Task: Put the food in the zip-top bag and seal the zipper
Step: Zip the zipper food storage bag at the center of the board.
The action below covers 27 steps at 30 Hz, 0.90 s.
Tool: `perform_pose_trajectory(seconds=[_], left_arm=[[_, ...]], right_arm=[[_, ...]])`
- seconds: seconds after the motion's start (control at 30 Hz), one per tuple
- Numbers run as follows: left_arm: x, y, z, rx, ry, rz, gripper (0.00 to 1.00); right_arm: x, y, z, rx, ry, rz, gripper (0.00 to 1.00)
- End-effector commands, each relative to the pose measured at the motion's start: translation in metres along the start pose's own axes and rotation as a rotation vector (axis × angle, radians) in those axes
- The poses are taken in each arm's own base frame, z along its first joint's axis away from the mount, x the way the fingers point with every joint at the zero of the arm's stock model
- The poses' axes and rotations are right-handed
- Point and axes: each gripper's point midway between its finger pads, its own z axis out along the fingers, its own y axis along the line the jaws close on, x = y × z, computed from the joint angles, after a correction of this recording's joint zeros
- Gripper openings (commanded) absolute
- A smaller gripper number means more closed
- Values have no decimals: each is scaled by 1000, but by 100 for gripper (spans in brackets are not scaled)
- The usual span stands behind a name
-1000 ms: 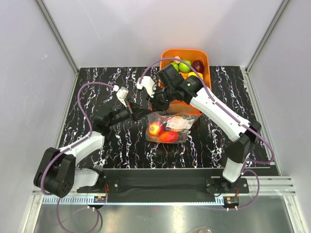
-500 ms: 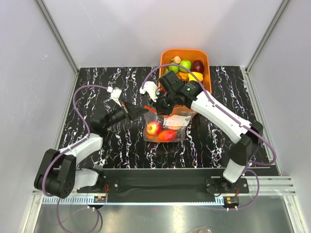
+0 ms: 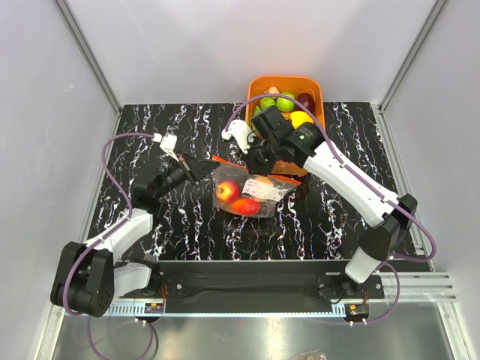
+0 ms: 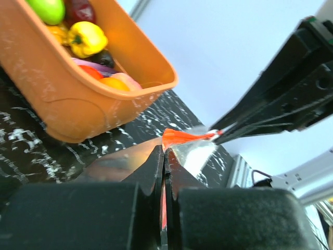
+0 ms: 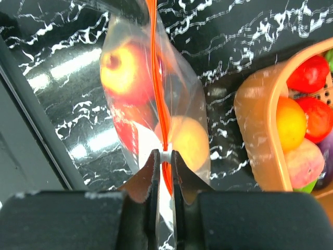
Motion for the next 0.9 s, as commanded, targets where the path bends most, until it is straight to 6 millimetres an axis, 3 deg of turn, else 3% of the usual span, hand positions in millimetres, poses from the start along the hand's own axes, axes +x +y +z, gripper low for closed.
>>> perform_pose_trajectory(seconds=[0.0,0.27,0.4,0.57,0.87], left_arm=[[-49,12,-2,-104,-152,108,0],[-77,41,-16,-326,-183,148,0],[-94,66,-35,-456,-224,142,0],[-100,87,-52,-535,-251,122,0],[-101,82,-48,-488,-264,118,0]], right_arm=[[18,-6,-34,65,66,56,3],[31,-7,-39,93,102,65,4],[33,-6,-39,89,109,65,4],[37,-3,-36,69,128,69,4],[50,3,-27,27,208,86,6]])
